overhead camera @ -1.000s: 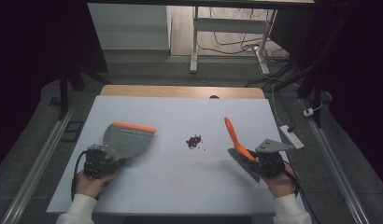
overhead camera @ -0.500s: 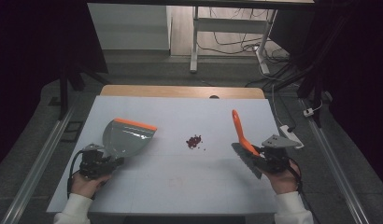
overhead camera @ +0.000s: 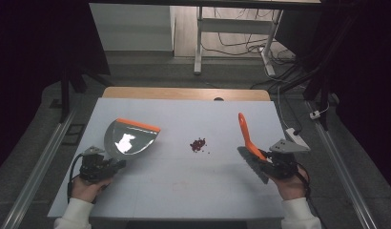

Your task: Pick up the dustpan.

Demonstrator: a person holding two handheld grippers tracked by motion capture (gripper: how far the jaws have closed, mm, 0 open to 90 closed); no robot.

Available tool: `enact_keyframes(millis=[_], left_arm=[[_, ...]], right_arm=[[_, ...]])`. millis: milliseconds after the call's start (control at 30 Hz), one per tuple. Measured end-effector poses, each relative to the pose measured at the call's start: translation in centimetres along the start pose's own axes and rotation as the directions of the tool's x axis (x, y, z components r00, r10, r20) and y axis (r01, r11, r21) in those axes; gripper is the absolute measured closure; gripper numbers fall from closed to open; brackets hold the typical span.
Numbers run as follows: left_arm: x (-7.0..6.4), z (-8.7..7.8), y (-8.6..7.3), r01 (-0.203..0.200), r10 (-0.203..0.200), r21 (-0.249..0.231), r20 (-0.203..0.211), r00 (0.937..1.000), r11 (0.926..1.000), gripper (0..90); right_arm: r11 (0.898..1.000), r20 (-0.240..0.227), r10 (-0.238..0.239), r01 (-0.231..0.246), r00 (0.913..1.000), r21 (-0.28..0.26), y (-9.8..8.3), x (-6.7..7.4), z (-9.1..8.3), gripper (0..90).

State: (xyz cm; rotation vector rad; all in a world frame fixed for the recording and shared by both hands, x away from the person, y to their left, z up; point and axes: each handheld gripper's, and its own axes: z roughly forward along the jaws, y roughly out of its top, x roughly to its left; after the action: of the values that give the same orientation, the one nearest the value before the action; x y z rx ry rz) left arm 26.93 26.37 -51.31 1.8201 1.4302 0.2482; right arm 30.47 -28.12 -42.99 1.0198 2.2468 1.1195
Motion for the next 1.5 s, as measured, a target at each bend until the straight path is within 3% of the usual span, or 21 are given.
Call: enact_keyframes(millis=[200,300,367,400,500,633,667,733,767,833,867,933,967,1000,1033,1067,1100,1300,1500], left_arm=[[0.0,-0.1,0.4,-0.046,0.047,-0.023,0.025,0.9986,0.9987,61.3],[-0.1,0.2,0.6,-0.069,0.070,-0.024,0.058,0.9959,0.9973,61.3],[-0.3,0.2,1.1,-0.114,0.116,-0.033,0.064,0.9912,0.9930,61.3],[-0.3,0.2,1.1,-0.114,0.116,-0.033,0.064,0.9912,0.9930,61.3],[-0.3,0.6,1.8,-0.152,0.157,-0.050,0.124,0.9798,0.9872,61.3],[-0.5,0.9,2.2,-0.180,0.184,-0.046,0.123,0.9752,0.9827,61.3],[-0.7,1.0,2.5,-0.199,0.204,-0.052,0.136,0.9695,0.9787,61.3],[-0.9,1.0,2.6,-0.205,0.211,-0.055,0.148,0.9663,0.9773,61.3],[-1.0,1.1,2.9,-0.220,0.228,-0.062,0.165,0.9596,0.9735,61.3],[-0.9,1.2,3.1,-0.226,0.233,-0.062,0.176,0.9565,0.9723,61.3],[-0.9,1.5,3.3,-0.242,0.249,-0.061,0.190,0.9496,0.9683,61.3],[-0.8,1.7,3.4,-0.253,0.260,-0.060,0.192,0.9464,0.9656,61.3],[-0.9,2.0,3.7,-0.276,0.281,-0.053,0.201,0.9385,0.9598,61.3],[-0.9,2.0,3.7,-0.276,0.281,-0.053,0.201,0.9385,0.9598,61.3],[-0.9,2.1,3.8,-0.289,0.293,-0.050,0.207,0.9335,0.9560,61.3],[-1.1,2.4,4.0,-0.309,0.313,-0.050,0.223,0.9233,0.9496,61.3],[-1.1,2.6,4.2,-0.316,0.318,-0.047,0.237,0.9179,0.9474,61.3],[-1.3,3.4,5.1,-0.357,0.352,-0.026,0.251,0.9017,0.9337,61.3],[-1.2,3.5,5.5,-0.365,0.358,-0.022,0.258,0.8974,0.9307,61.3]], right_arm=[[1.000,-0.003,-0.010,0.010,0.9999,0.002,0.4,0.4,0.5,69.9],[1.000,-0.005,-0.011,0.011,0.9999,-0.001,0.6,0.6,0.7,69.9],[1.000,-0.007,-0.014,0.014,0.9999,-0.002,0.6,0.7,0.8,69.9],[1.000,-0.011,-0.014,0.014,0.9998,-0.003,0.6,0.7,0.8,69.9],[1.000,-0.011,-0.016,0.016,0.9998,-0.005,0.7,0.8,0.7,69.9],[1.000,-0.019,-0.012,0.012,0.9998,-0.017,0.7,0.9,0.5,69.9],[1.000,-0.020,-0.012,0.012,0.9997,-0.019,0.8,0.9,0.4,69.9],[1.000,-0.024,-0.015,0.015,0.9996,-0.022,0.9,0.9,0.5,69.9],[1.000,-0.025,-0.013,0.012,0.9996,-0.022,0.9,0.9,0.5,69.9],[1.000,-0.027,-0.006,0.006,0.9996,-0.020,1.0,0.8,0.7,69.9],[1.000,-0.027,-0.006,0.006,0.9996,-0.019,1.0,0.7,0.9,69.9],[1.000,-0.027,-0.004,0.003,0.9996,-0.014,1.1,0.7,1.2,69.9],[1.000,-0.027,-0.005,0.005,0.9996,-0.012,1.1,0.7,1.3,69.9],[1.000,-0.028,-0.005,0.005,0.9996,-0.010,1.2,0.8,1.5,69.9],[1.000,-0.027,-0.006,0.006,0.9996,-0.005,1.4,0.9,1.7,69.9],[1.000,-0.024,-0.011,0.011,0.9997,-0.004,1.5,0.9,1.9,69.9],[1.000,-0.022,-0.013,0.013,0.9997,-0.002,1.7,1.0,2.1,69.9],[1.000,-0.034,-0.012,0.011,0.9994,-0.015,3.3,1.3,3.6,69.9],[1.000,-0.039,-0.002,0.001,0.9992,-0.021,4.4,1.4,4.9,69.9]])
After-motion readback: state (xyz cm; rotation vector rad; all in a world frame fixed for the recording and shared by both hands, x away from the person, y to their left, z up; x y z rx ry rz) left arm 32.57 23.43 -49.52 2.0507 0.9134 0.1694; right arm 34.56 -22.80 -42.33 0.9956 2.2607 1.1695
